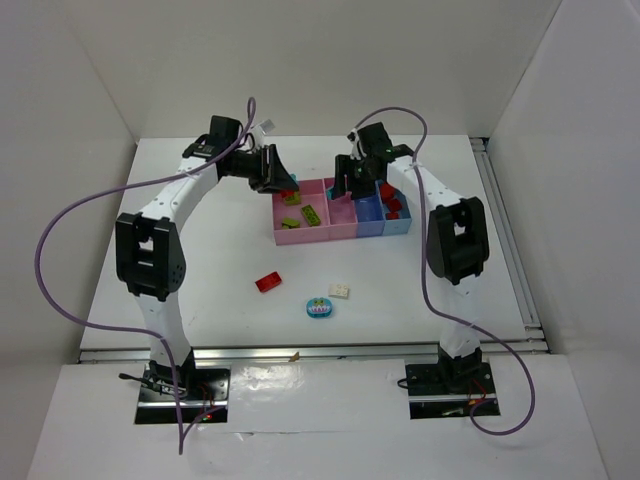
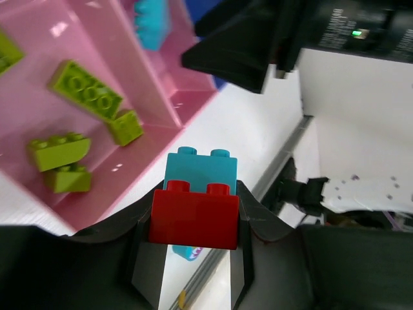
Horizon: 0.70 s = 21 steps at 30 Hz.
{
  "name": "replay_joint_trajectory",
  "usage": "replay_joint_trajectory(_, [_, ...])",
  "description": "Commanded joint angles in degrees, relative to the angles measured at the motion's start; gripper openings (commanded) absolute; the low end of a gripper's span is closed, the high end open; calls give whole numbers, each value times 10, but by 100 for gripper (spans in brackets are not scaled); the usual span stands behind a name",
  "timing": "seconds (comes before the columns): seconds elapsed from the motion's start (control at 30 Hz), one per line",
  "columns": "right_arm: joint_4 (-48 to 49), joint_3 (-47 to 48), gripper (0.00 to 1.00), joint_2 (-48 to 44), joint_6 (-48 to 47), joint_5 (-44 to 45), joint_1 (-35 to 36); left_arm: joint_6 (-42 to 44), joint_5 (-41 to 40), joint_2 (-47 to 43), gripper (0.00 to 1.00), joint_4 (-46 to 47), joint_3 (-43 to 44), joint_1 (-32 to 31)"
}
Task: Sort the legos into containers by color
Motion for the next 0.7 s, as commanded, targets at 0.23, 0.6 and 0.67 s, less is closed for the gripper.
replay_joint_trajectory(0.23, [34,-70,44,-164,-22,-79,-9,26,250,14,0,55,24,-6])
replay_joint_trajectory(0.6, [133,-97,70,-190,123,-357,-58,108,274,-24,0,64,11,-19])
replay_joint_trajectory(0.67, [181,-107,71,-183,215,-398,-63,166,177,-44,0,45,11,-38])
